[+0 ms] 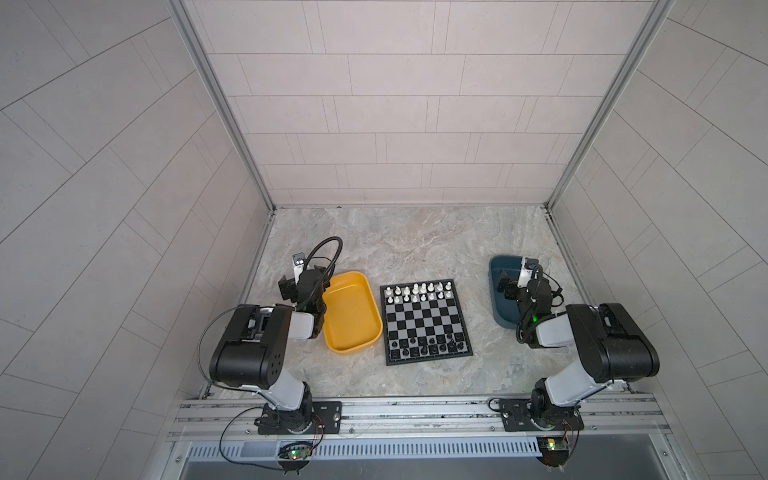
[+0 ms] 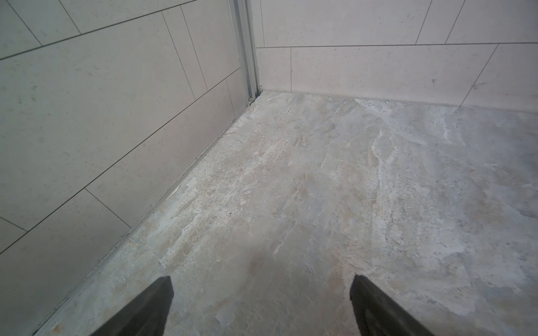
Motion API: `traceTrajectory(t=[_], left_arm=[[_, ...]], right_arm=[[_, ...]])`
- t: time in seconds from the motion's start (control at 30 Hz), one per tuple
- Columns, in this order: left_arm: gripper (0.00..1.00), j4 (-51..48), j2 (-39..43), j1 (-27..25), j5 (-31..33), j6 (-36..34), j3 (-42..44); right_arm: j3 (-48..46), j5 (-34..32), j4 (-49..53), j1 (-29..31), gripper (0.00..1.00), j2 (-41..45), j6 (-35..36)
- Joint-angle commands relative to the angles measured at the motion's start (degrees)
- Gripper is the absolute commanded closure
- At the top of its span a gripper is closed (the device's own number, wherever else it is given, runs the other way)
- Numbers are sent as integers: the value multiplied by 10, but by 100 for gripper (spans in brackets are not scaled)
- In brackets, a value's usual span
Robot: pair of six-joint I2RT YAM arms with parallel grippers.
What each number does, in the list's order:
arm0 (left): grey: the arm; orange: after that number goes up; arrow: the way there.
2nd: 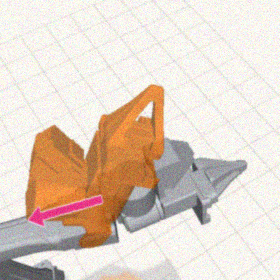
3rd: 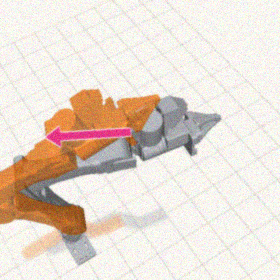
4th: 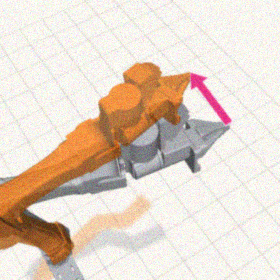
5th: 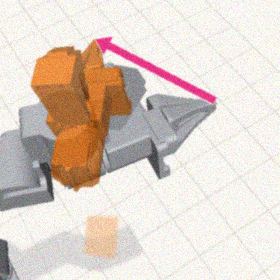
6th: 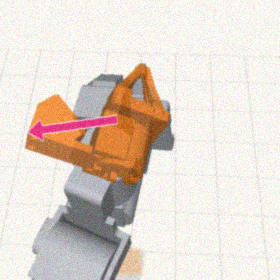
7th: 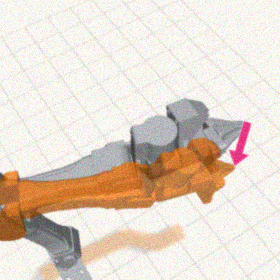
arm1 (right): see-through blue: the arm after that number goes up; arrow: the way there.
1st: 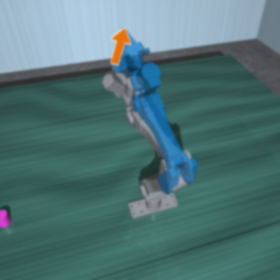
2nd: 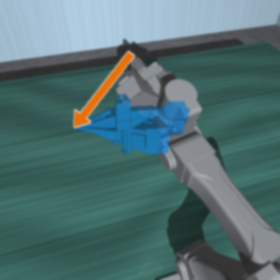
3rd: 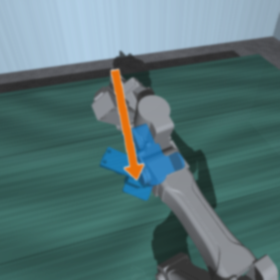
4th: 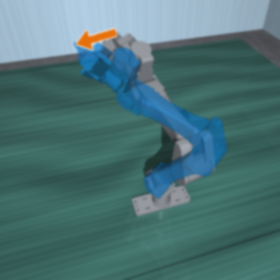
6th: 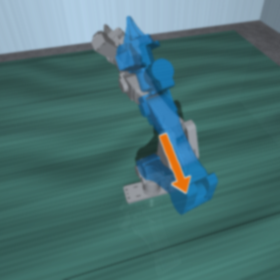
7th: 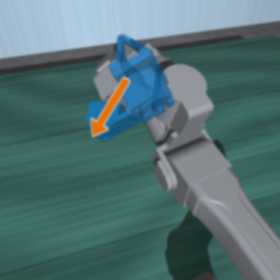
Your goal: Set up the chess pieces on the board
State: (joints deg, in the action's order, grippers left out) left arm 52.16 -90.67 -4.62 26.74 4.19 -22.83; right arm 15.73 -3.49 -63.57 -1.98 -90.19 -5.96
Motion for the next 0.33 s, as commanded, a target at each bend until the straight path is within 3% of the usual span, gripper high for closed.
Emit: traceTrajectory(t=[0.0,0.1,0.13,0.2,0.3], left_arm=[[0,19,-1,2,-14,-5,10],[0,38,-9,1,-14,-10,13],[0,30,-4,0,-12,-9,13],[0,38,-7,0,-12,-11,13],[0,34,-6,-1,-11,-11,12]], right_arm=[[-4,3,-26,3,1,-4,15],[28,-9,33,15,1,-8,22],[60,-39,111,32,1,4,31],[78,-82,166,49,1,18,40],[48,-68,64,50,1,-5,52]])
